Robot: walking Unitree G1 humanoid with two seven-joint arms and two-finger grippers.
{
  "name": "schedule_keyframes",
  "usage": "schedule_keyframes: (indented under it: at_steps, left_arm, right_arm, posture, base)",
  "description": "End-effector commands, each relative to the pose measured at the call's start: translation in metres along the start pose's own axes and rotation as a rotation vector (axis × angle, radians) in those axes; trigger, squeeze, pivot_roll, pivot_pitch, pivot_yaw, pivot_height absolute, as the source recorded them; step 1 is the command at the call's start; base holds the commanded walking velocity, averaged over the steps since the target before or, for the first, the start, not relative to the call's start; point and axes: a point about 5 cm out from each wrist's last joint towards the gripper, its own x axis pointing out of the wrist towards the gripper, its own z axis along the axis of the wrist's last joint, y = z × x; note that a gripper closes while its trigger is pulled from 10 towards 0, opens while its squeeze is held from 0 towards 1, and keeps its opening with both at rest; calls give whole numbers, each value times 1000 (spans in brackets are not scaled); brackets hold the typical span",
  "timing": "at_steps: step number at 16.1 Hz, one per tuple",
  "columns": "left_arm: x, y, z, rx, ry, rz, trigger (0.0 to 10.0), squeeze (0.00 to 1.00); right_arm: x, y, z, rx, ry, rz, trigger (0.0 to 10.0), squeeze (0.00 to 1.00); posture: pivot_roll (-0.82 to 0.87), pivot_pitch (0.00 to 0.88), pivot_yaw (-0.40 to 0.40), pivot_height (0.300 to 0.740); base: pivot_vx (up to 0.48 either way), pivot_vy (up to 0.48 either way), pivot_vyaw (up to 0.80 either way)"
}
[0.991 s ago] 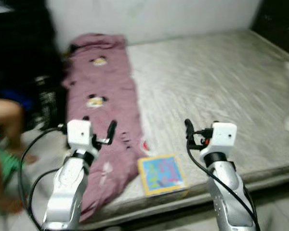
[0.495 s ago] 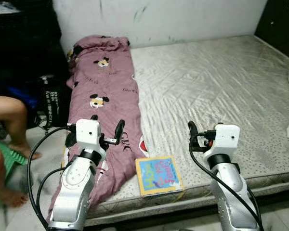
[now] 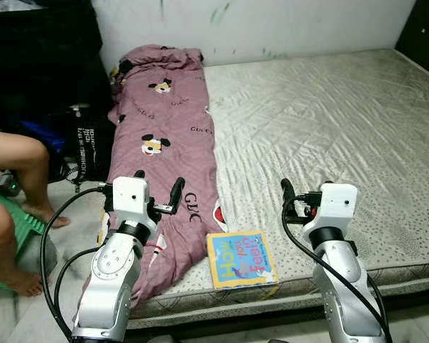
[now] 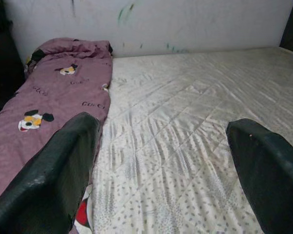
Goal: Clean up the room
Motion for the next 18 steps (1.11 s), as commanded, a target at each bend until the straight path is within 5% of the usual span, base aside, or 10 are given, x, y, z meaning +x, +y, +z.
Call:
schedule_keyframes:
  at_steps: [1, 5, 18]
  left_arm:
    - [0, 3, 0, 10, 3, 7, 10000, 0]
    - [1, 2, 0, 7, 3, 5, 10000, 0]
    - [4, 1, 0, 6, 1, 1, 10000, 0]
  right_arm:
    - [3, 3, 3, -7, -12, 13, 10000, 0]
    - [3, 2, 2, -16, -9, 13, 10000, 0]
    - [7, 1, 2, -12, -13, 5, 10000, 0]
  posture:
    - [0, 0, 45, 740]
    - [1, 0, 43, 740]
    - [-1, 0, 42, 740]
  base:
    - [0, -311, 0]
    - [0, -317, 581]
    - [0, -319, 0]
